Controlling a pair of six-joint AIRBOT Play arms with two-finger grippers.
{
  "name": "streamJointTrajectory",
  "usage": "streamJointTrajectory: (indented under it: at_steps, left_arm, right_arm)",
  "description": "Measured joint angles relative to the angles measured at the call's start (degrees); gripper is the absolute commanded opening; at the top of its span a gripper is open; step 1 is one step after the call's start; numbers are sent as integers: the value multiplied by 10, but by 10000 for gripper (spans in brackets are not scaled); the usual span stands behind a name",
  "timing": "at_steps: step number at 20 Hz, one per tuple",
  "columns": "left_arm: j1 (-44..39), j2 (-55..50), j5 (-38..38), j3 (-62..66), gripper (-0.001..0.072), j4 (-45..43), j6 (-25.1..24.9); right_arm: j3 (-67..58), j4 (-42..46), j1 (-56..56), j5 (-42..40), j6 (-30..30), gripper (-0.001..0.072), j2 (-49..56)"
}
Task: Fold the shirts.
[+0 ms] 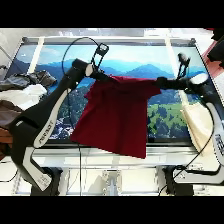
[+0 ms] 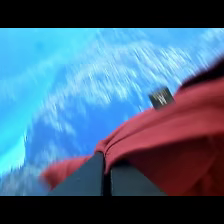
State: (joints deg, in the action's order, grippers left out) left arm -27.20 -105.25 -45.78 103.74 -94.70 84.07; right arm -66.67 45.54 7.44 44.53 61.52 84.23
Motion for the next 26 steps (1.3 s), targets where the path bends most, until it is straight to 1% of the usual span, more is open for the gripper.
streamJointTrajectory:
  at_steps: [1,2,3,4,5,6,7,10,14,16,18,20,22,24,26]
  left_arm:
    - [0,-10,28,2,215,-7,5]
    - [0,-16,54,9,460,-16,10]
    - [0,-20,71,20,569,-26,13]
    - [1,-24,84,34,568,-34,16]
    - [1,-26,86,53,568,-42,17]
    - [1,-27,83,75,568,-52,19]
    - [1,-26,75,94,567,-63,20]
    - [1,-3,19,127,567,-84,22]
    - [1,26,-85,130,567,-67,30]
    - [1,30,-123,114,567,-9,33]
    - [-4,34,-140,87,568,93,30]
    - [-21,32,-145,53,568,194,2]
    - [-53,23,-148,27,568,256,-48]
    - [-99,6,-155,12,568,275,-96]
    - [-151,-9,-156,4,570,261,-122]
  right_arm:
    - [7,0,0,-27,0,32,18]
    - [12,0,0,-49,0,33,31]
    - [15,-2,0,-74,0,48,40]
    - [18,-3,0,-99,0,119,48]
    - [19,-4,0,-119,0,253,53]
    - [21,-5,1,-140,0,352,56]
    - [21,-6,2,-155,0,354,59]
    - [18,-5,14,-179,1,354,60]
    - [3,-4,47,-156,2,355,43]
    - [-3,-4,63,-134,2,355,33]
    - [-6,-4,71,-111,2,355,27]
    - [-7,-4,74,-97,2,355,26]
    - [-8,-6,77,-89,2,355,28]
    - [-9,-5,78,-81,-1,355,34]
    - [-16,-5,79,-74,-12,355,48]
